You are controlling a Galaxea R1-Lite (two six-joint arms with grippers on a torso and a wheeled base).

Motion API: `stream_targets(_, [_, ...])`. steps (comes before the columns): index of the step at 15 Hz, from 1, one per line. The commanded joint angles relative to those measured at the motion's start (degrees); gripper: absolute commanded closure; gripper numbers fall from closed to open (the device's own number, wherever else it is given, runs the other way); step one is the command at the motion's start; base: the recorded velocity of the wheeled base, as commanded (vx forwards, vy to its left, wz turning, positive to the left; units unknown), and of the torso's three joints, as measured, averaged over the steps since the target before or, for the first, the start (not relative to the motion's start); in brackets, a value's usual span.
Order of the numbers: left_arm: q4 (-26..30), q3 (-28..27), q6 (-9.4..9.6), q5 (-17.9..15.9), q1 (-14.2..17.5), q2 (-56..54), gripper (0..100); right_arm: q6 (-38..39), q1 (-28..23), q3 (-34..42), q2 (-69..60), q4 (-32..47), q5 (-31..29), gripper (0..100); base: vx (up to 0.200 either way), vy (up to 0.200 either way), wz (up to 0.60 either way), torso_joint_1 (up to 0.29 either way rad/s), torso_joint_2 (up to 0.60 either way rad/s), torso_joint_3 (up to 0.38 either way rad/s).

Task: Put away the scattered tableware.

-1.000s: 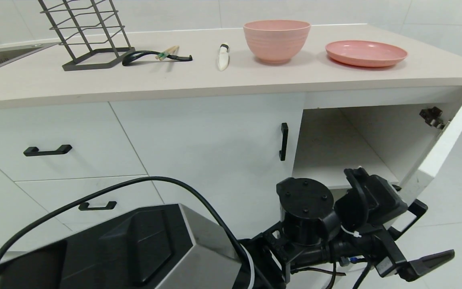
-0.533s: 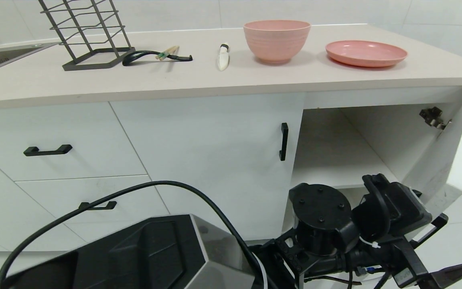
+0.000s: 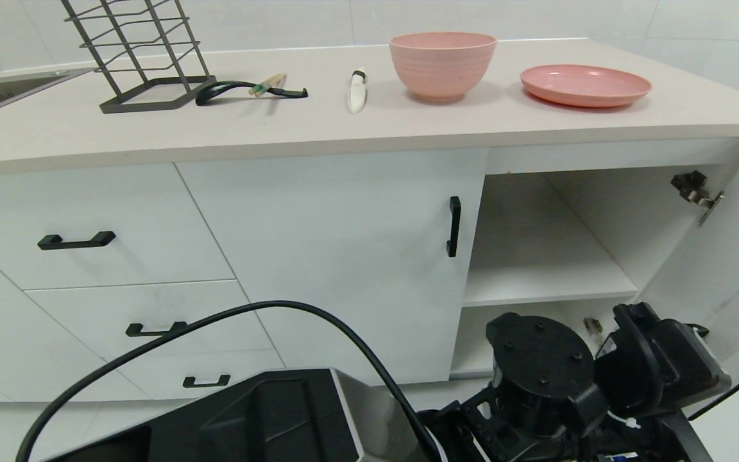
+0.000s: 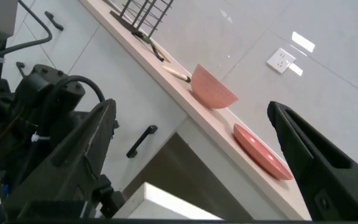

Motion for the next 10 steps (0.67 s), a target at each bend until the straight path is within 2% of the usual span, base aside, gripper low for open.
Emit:
stream_targets(1, [0.0,-0.8,-0.01,-0.1,-1.1,0.7,0,-0.1,0.0,0.1,-0.3,0.0,0.0,0,0.000,0.000,0.00,0.000,0.00,0.000])
stream_targets(5, [-0.1,-6.8,-0.27,-0.3,-2.3,4.6,0,-0.1,0.0,-0.2,-0.8,0.0,0.0,0,0.000,0.000,0.00,0.000,0.00,0.000])
stream_targets(10, [0.0,-11.3,-0.36,-0.3,-3.9,7.3,0,-0.1,0.0,-0.9,-2.2,0.0,0.1,0,0.000,0.000,0.00,0.000,0.00,0.000])
